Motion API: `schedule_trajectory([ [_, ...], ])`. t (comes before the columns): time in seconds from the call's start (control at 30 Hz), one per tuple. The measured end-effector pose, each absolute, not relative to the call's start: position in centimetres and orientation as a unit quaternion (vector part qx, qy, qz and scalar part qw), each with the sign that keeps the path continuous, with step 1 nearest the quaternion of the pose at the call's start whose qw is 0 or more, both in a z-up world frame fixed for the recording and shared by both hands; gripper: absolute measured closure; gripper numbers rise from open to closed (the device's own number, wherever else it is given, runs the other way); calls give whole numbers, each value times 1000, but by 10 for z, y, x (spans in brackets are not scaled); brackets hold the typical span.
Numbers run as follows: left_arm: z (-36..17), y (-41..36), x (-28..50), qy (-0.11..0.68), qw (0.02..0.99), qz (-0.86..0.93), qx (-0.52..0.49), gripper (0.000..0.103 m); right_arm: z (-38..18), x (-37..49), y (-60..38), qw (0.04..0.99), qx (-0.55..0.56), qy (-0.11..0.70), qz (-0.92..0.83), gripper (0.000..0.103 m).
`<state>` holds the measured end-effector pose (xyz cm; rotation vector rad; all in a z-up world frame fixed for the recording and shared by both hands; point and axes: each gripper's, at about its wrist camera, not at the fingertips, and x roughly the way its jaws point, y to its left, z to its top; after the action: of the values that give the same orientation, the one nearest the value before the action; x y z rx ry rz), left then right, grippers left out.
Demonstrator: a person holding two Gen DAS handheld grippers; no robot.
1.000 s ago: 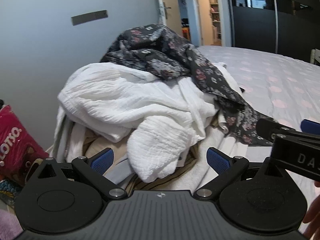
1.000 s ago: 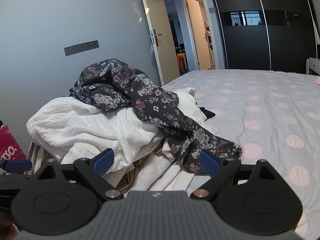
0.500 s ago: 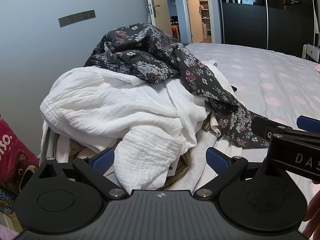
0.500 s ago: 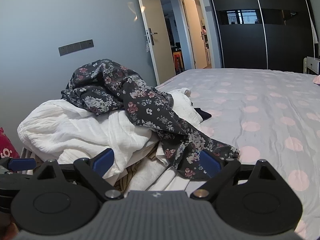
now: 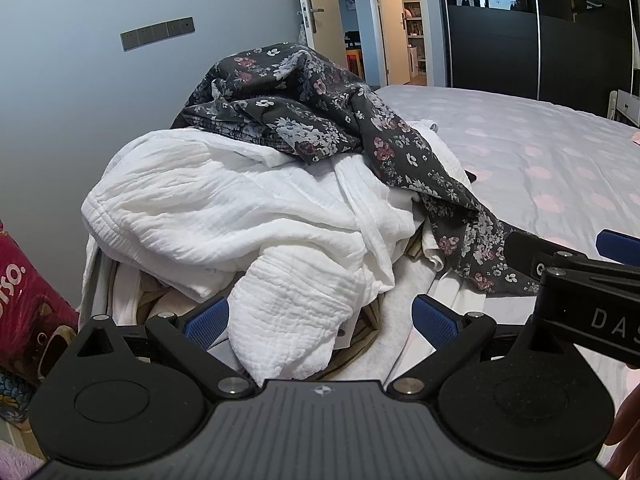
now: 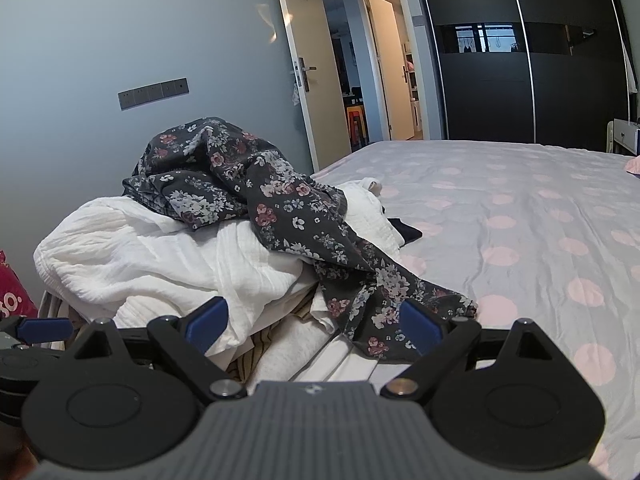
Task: Fold clothes
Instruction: 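Move both grippers toward the dark floral jeans on the clothes pile, then grasp the floral jeans with the left gripper while the right gripper grasps another part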
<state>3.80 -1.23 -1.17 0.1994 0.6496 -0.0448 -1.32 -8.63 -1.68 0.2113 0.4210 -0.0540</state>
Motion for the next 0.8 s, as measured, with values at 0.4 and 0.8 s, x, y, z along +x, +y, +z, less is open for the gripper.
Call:
schedule_trajectory([
  [0.4,-12,-10,37,322,942,-22,97,3,-18,-13,-84,972,105,208,-25,9],
  [0.8,7,0,54,314,942,-42,110,4,-2,2,-82,973,95,209,2,9],
])
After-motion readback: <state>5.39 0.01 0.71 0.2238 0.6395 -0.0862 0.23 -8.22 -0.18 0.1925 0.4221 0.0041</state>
